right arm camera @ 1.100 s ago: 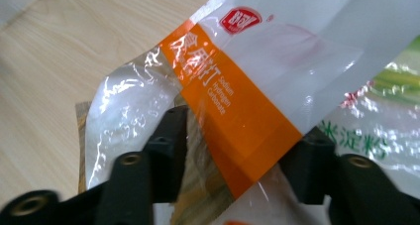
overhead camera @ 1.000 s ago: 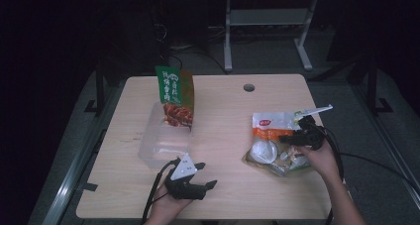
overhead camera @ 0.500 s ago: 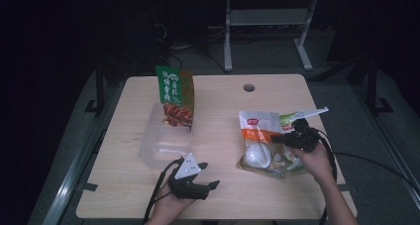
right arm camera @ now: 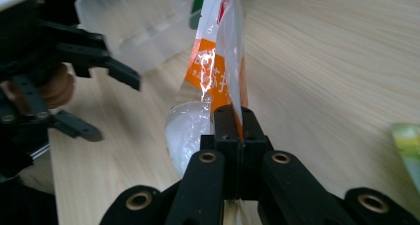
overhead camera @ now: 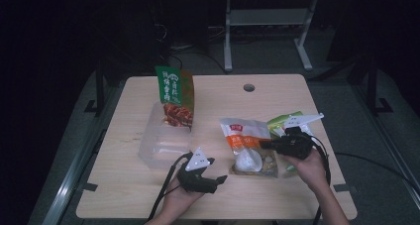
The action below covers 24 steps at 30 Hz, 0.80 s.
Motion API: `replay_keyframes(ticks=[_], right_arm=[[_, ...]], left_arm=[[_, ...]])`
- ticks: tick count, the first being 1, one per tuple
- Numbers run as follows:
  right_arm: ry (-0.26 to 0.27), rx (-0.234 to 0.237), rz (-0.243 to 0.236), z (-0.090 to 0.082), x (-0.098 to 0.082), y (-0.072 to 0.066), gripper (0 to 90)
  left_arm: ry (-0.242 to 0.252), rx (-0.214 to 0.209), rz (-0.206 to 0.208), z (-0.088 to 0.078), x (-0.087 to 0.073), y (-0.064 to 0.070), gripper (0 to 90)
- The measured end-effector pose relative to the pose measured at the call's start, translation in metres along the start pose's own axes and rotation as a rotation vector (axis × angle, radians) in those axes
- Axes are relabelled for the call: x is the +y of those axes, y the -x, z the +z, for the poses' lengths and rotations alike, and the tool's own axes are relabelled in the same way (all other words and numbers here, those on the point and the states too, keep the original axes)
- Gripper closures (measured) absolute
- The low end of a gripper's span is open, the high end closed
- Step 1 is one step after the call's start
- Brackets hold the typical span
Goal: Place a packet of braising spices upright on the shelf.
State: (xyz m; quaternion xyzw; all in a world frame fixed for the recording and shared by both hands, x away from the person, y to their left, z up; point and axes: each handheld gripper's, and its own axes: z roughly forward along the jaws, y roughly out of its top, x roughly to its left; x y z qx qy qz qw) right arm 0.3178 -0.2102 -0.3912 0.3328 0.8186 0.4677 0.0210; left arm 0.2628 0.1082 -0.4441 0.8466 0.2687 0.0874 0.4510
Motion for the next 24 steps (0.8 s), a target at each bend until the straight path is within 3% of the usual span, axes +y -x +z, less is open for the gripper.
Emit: replay_keyframes(ticks=[8,13,15,18,19,21,24], right_arm=[[0.021,0.068,-0.035,0.013,-0.003,-0.015,89.8],[0.026,0.127,-0.066,0.026,-0.004,-0.023,89.8],[0.016,0.139,-0.076,0.029,-0.004,-0.027,89.8],[0.006,0.151,-0.082,0.034,-0.004,-0.031,89.8],[0.003,0.151,-0.088,0.036,-0.004,-0.031,89.8],[-0.006,0.146,-0.086,0.039,-0.005,-0.031,89.7],[-0.013,0.139,-0.076,0.04,-0.006,-0.03,89.7]], left_arm=[[-0.007,-0.017,-0.031,0.003,-0.004,-0.004,32.1],[-0.008,-0.039,-0.036,0.002,-0.003,-0.005,41.6],[-0.013,-0.042,-0.036,0.002,-0.003,-0.006,47.2],[-0.006,-0.081,-0.043,0.002,-0.003,-0.005,60.8],[-0.009,-0.081,-0.033,0.002,-0.003,-0.003,67.3],[-0.003,-0.067,-0.018,0.002,-0.003,-0.001,70.7],[0.011,-0.063,-0.03,-0.001,-0.003,-0.002,79.2]])
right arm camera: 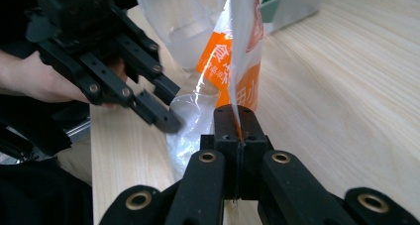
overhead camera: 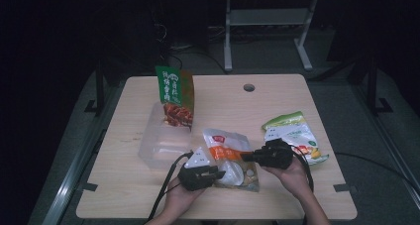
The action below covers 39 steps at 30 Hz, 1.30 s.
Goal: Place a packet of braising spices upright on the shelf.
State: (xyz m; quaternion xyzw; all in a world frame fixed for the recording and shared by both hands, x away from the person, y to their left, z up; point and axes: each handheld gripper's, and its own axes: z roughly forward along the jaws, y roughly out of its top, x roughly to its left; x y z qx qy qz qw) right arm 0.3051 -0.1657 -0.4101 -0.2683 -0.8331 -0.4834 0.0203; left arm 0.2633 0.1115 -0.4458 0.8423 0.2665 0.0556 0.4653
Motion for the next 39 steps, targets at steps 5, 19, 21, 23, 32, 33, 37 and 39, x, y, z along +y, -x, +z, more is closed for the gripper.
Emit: replay_keyframes(ticks=[5,19,21,23,32,33,37,39], right_arm=[[-0.011,-0.015,0.019,0.001,0.0,0.002,89.5],[-0.144,0.016,0.083,0.03,-0.001,0.01,81.5],[-0.147,0.013,0.082,0.03,0.0,0.009,87.9],[-0.141,0.003,0.086,0.028,-0.001,0.009,89.9],[-0.054,-0.074,0.036,0.007,0.014,-0.007,90.0],[-0.045,-0.085,0.025,0.006,0.019,-0.01,90.0],[-0.03,-0.137,-0.034,0.01,0.037,-0.015,90.0],[-0.029,-0.143,-0.042,0.013,0.046,-0.016,90.0]], left_arm=[[0.014,0.037,0.043,-0.001,0.0,0.003,84.0],[0.035,0.059,0.062,-0.002,-0.001,0.006,88.6],[0.034,0.056,0.055,-0.003,-0.001,0.005,87.8],[0.029,0.054,0.034,-0.004,-0.001,0.005,82.9],[0.005,0.061,0.043,-0.022,-0.003,0.015,64.7],[0.003,0.066,0.046,-0.024,-0.003,0.016,62.0],[-0.015,0.06,0.063,-0.033,-0.003,0.019,58.9],[-0.013,0.058,0.056,-0.037,-0.005,0.02,58.0]])
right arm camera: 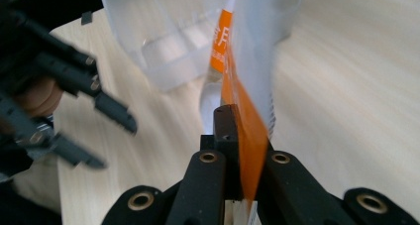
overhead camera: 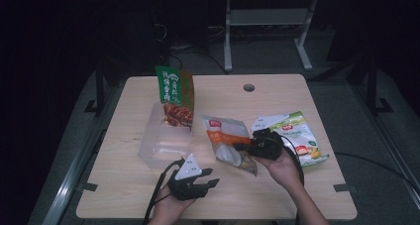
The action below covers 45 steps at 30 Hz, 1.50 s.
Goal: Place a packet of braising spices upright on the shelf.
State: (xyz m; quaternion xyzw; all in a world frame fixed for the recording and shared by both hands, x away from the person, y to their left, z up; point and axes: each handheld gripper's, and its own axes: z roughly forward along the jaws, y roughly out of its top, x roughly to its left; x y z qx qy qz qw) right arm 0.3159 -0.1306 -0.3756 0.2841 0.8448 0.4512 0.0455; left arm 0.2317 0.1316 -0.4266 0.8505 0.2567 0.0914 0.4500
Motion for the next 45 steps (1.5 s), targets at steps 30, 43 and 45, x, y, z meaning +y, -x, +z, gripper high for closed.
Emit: replay_keyframes(ticks=[30,43,45], right_arm=[[0.084,0.092,-0.112,0.141,0.138,-0.025,90.0],[0.11,0.111,-0.062,0.18,0.111,-0.02,90.0],[0.117,0.121,-0.05,0.18,0.108,-0.017,90.0]], left_arm=[[0.024,-0.025,-0.014,-0.013,-0.016,-0.007,54.2],[0.024,-0.028,0.007,-0.013,-0.014,-0.006,54.3],[0.022,-0.026,0.011,-0.012,-0.014,-0.007,54.4]])
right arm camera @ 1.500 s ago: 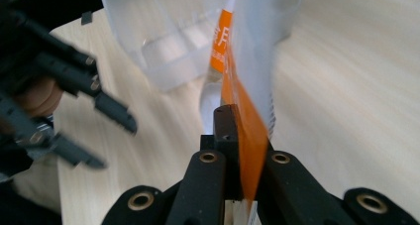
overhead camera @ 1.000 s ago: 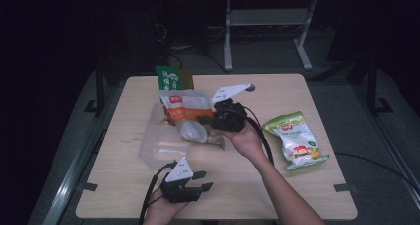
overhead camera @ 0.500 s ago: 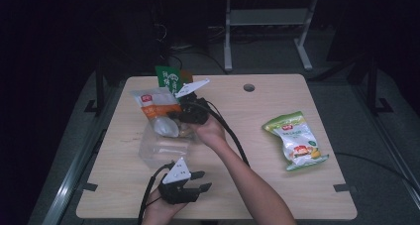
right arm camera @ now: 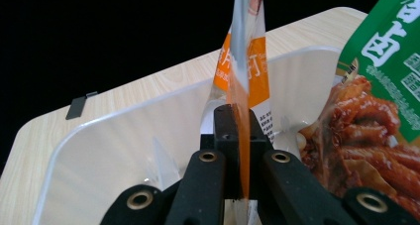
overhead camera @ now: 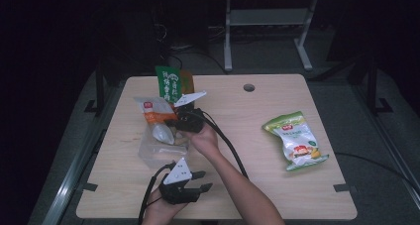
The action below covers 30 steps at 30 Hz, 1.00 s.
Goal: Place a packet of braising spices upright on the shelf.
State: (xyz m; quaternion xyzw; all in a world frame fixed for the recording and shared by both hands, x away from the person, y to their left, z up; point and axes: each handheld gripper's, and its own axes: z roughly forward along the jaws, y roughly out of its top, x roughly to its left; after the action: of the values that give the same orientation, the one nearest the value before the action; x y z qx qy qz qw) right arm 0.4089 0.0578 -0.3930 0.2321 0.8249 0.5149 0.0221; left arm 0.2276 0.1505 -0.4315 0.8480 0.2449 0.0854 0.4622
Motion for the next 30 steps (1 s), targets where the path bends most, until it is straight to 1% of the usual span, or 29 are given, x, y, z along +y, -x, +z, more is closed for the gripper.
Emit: replay_keyframes(ticks=[2,3,4,5,6,7,9,10,11,12,13,14,15,16,17,19,20,21,22,23,24,28,29,30], right_arm=[[-0.002,-0.004,-0.006,-0.002,-0.001,0.001,89.5],[-0.008,0.002,-0.007,-0.002,-0.002,0.002,88.8],[-0.015,0.004,-0.008,-0.003,-0.002,0.001,86.1],[-0.022,-0.005,-0.016,-0.004,-0.001,0.001,83.0],[-0.031,-0.007,-0.026,-0.004,-0.001,0.001,77.2],[-0.049,-0.005,-0.02,-0.006,-0.001,0.001,73.6],[-0.078,-0.013,-0.031,-0.008,-0.001,0.0,70.2],[-0.09,-0.013,-0.032,-0.009,-0.003,0.0,69.9],[-0.102,-0.013,-0.034,-0.011,-0.004,0.0,71.8],[-0.11,-0.026,-0.049,-0.013,-0.005,-0.001,71.7],[-0.12,-0.032,-0.049,-0.015,-0.006,-0.001,72.1],[-0.129,-0.017,-0.043,-0.017,-0.007,-0.001,78.2],[-0.141,-0.015,-0.048,-0.018,-0.009,-0.001,81.3],[-0.158,-0.023,-0.071,-0.019,-0.01,-0.001,83.6],[-0.167,-0.014,-0.06,-0.019,-0.011,-0.001,88.2],[-0.183,-0.015,-0.091,-0.017,-0.013,-0.001,89.4],[-0.191,-0.015,-0.092,-0.016,-0.013,-0.003,89.5],[-0.2,-0.015,-0.109,-0.016,-0.014,-0.002,89.7],[-0.209,-0.019,-0.115,-0.015,-0.015,-0.002,89.7],[-0.211,-0.023,-0.11,-0.015,-0.016,-0.002,89.7],[-0.212,-0.017,-0.11,-0.015,-0.017,-0.001,89.8],[-0.254,-0.017,-0.108,-0.011,-0.024,0.001,89.8],[-0.253,-0.018,-0.109,-0.01,-0.027,0.002,89.8],[-0.245,-0.011,-0.091,-0.01,-0.028,0.003,89.7]], left_arm=[[-0.003,0.001,0.002,0.0,0.0,-0.001,54.3],[-0.002,0.001,0.004,0.001,0.0,-0.001,54.3],[-0.002,0.003,0.009,0.001,0.0,-0.001,54.3],[-0.002,0.002,0.006,0.001,0.0,0.0,54.3],[-0.002,0.002,0.001,0.001,0.001,0.0,54.3],[0.0,0.002,-0.001,0.001,0.001,0.0,54.3],[0.003,0.001,-0.006,0.001,0.001,0.001,54.2],[0.006,0.001,-0.004,0.001,0.001,0.001,54.2],[0.005,0.002,-0.003,0.002,0.001,0.001,54.2],[0.003,0.001,-0.003,0.002,0.001,0.001,53.9],[0.002,0.001,-0.003,0.002,0.001,0.001,53.9],[0.003,0.002,-0.003,0.002,0.001,0.001,53.9],[0.002,0.001,-0.003,0.002,0.001,0.001,53.9],[0.001,0.001,-0.003,0.002,0.001,0.001,53.9],[0.0,0.0,-0.003,0.003,0.001,0.001,53.9],[0.001,-0.001,-0.006,0.003,0.001,0.002,53.9],[0.001,-0.001,-0.006,0.003,0.001,0.002,53.9],[0.001,-0.001,-0.005,0.003,0.001,0.002,53.9],[0.002,-0.001,-0.005,0.003,0.001,0.002,53.8],[0.002,-0.001,-0.006,0.003,0.001,0.002,53.9],[0.002,-0.002,-0.007,0.003,0.001,0.002,53.9],[0.002,-0.001,-0.003,0.003,0.002,0.002,53.8],[0.003,-0.001,-0.003,0.003,0.002,0.002,53.7],[0.003,0.0,-0.002,0.003,0.002,0.002,53.6]])
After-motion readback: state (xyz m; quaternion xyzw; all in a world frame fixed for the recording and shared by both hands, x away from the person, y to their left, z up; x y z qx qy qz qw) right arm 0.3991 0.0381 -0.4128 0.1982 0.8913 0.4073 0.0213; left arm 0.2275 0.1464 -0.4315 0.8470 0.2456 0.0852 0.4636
